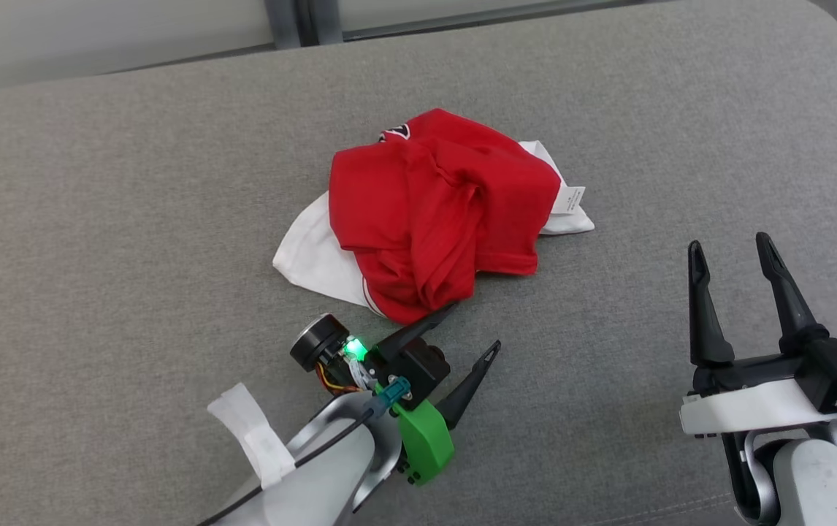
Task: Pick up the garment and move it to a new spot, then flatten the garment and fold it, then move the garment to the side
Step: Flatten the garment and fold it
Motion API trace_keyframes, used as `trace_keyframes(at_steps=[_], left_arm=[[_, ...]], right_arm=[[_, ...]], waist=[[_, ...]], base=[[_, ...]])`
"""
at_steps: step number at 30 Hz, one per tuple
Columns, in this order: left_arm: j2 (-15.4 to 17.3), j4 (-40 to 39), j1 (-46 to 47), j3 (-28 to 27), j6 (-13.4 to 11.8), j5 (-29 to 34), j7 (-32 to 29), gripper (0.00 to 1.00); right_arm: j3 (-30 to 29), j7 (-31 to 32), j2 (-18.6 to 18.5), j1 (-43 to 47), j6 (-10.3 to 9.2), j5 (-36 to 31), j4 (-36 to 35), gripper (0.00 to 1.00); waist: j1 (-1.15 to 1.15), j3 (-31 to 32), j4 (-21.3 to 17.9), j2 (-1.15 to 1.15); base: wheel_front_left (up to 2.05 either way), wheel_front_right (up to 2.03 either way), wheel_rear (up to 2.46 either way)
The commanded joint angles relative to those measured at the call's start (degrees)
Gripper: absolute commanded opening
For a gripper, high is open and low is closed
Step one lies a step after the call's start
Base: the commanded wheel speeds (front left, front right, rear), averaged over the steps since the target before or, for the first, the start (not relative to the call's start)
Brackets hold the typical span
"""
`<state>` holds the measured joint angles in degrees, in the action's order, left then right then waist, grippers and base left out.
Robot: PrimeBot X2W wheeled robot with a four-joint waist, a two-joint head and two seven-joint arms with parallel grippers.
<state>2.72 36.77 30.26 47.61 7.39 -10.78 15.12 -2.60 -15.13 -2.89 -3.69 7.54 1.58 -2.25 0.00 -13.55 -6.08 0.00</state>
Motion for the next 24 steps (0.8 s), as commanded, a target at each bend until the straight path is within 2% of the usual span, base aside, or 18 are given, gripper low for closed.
trace_keyframes(at_steps=[1,2,9,13,14,15,16,17,20,24], left_arm=[[0.3,0.7,2.1,0.4,0.0,-0.6,0.0,1.0],[0.3,1.5,3.1,0.7,-0.2,-0.7,0.0,1.0],[0.3,3.5,7.1,1.1,-6.4,0.2,0.0,1.0],[0.6,10.6,8.3,3.0,-9.6,-1.3,-0.2,1.0],[0.7,11.3,8.5,3.2,-10.1,-2.0,-0.3,0.97],[0.7,11.7,8.8,3.5,-10.7,-2.8,-0.4,0.56],[0.7,11.8,9.0,3.7,-11.3,-3.3,-0.4,0.31],[0.7,11.9,9.1,4.0,-11.8,-4.4,-0.4,0.0],[0.7,11.9,8.6,3.5,-12.1,-8.3,-0.4,0.0],[0.4,7.4,8.1,3.3,-9.1,-15.5,0.0,0.0]], right_arm=[[-0.2,0.0,0.0,-1.1,-0.1,0.4,-0.4,1.0],[-0.4,0.0,0.0,-1.4,-0.1,0.4,-0.4,1.0],[-0.1,0.0,0.0,-3.1,-0.1,0.8,-0.8,1.0],[0.8,0.0,0.0,-4.1,-0.1,1.1,-0.9,1.0],[0.9,0.0,0.0,-4.1,-0.1,1.1,-1.0,1.0],[1.1,0.0,0.0,-4.3,-0.1,1.2,-1.1,1.0],[1.2,0.0,0.0,-4.4,-0.1,1.1,-1.2,1.0],[1.4,0.0,0.0,-4.5,-0.1,1.2,-1.3,1.0],[1.6,0.0,0.0,-4.5,-0.1,1.4,-1.4,1.0],[1.4,0.0,0.0,-3.5,-0.1,1.8,-0.8,1.0]], waist=[[0.0,-4.7,-3.5,0.0],[0.0,-5.2,-3.6,0.0],[0.0,-8.2,-3.5,0.0],[0.0,-8.9,-3.6,0.0],[0.0,-9.0,-3.6,0.0],[0.0,-9.1,-3.7,0.0],[0.0,-9.1,-3.8,0.0],[0.0,-9.1,-3.9,0.0],[0.0,-8.6,-4.2,0.0],[0.0,-6.8,-4.6,0.0]], base=[[0.0,0.0,0.0],[0.0,0.0,0.0],[0.0,0.0,0.0],[0.0,0.0,0.0],[0.0,0.0,0.0],[0.0,0.0,0.0],[0.0,0.0,0.0],[0.0,0.0,0.0],[0.0,0.0,0.0],[0.0,0.0,0.0]])
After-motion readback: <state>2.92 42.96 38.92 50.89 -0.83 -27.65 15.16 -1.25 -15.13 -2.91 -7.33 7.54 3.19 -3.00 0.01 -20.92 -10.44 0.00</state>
